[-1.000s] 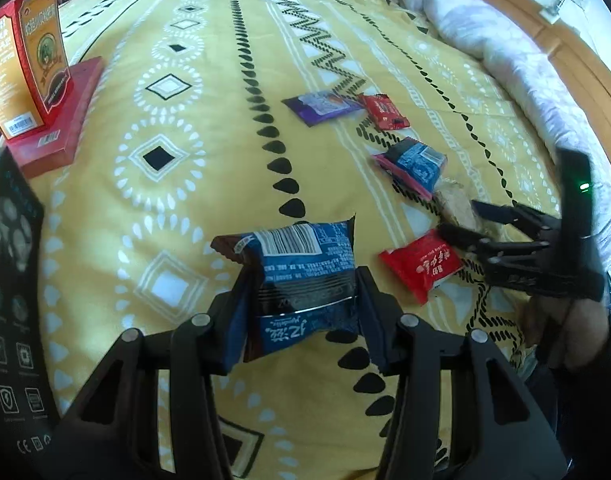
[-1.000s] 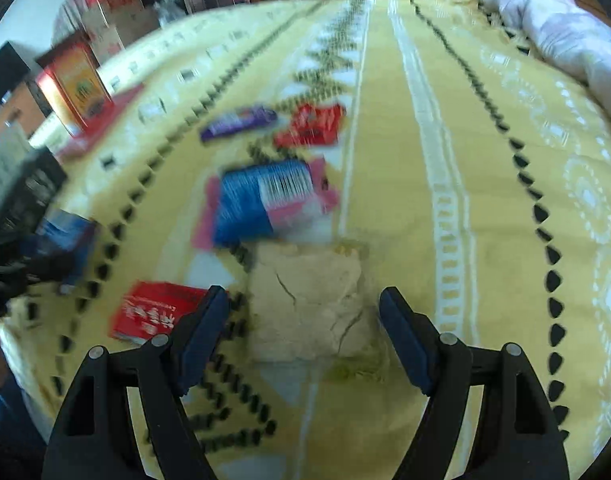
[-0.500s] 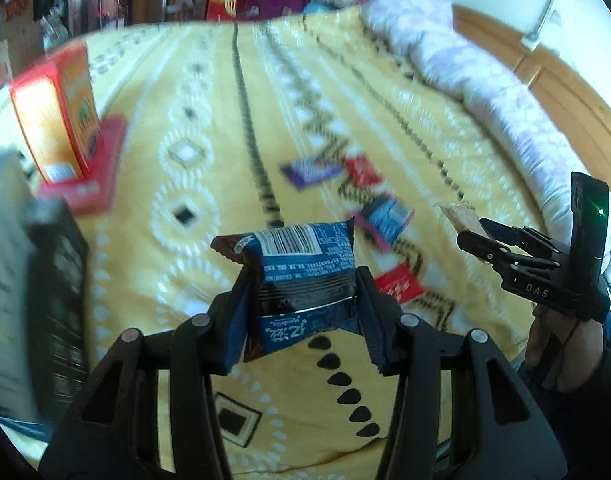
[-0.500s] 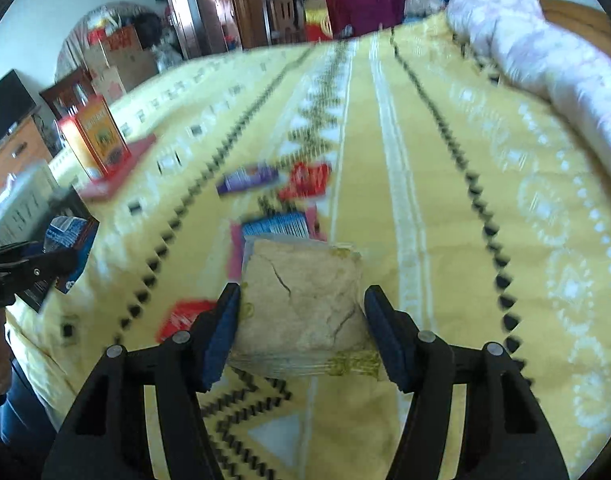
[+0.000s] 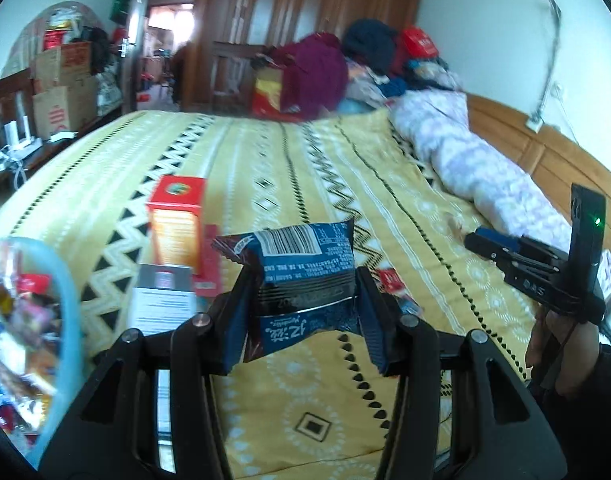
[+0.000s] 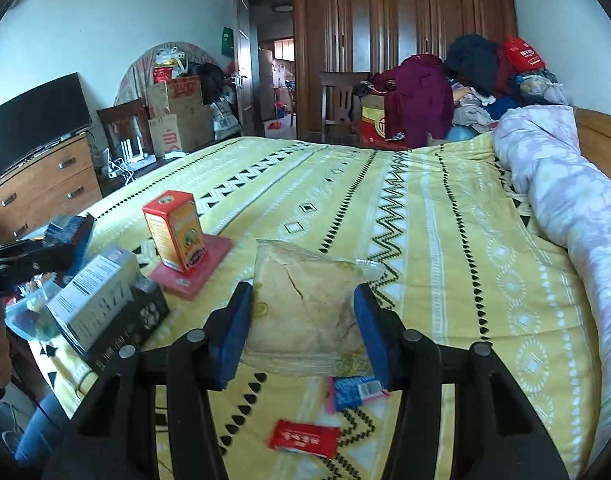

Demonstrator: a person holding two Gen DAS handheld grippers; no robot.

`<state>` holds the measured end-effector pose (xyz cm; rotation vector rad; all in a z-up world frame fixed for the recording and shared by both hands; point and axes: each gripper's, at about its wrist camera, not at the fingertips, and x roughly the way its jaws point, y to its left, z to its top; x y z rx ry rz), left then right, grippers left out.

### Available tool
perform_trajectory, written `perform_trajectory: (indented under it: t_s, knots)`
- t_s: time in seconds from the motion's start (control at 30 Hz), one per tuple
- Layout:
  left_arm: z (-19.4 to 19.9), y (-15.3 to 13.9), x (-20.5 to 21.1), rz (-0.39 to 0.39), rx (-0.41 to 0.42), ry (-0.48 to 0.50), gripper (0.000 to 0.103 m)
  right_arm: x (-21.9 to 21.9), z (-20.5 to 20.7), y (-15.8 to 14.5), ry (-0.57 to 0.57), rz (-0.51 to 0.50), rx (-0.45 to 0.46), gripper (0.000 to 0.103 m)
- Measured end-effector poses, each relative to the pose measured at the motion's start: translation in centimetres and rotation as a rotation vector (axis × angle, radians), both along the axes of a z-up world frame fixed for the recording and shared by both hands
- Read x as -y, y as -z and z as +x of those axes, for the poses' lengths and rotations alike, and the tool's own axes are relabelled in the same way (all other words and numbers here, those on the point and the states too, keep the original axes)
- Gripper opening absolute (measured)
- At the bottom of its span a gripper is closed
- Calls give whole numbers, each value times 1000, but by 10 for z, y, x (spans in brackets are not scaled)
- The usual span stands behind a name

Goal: Organize snacks

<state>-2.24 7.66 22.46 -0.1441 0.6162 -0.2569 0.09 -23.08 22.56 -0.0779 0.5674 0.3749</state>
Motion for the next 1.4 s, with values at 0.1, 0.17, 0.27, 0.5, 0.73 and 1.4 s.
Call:
perform_trajectory:
  t_s: [0.1,0.17,0.27,0.5,0.73,1.4]
  knots:
    - [0,3,-9,-7,-19,-14,50,-7,3,1,6,-20,-24,19]
    - [-1,8,-11,-18,-34,-13,50,-6,9,17,7,-28,-94,19]
    - [-6,16,-10,-29,-51,5,50,11,16,55,6,51,-242,21]
    - [2,37,2,-57,-134,45,50,41,12,149,37,30,-490,59]
    - [5,44,12,-55,-161,55,50,17,15,182,85,-15,-497,88]
    - [-4,29,11,-41,-121,29,50,13,-1,138,93,9,-320,68]
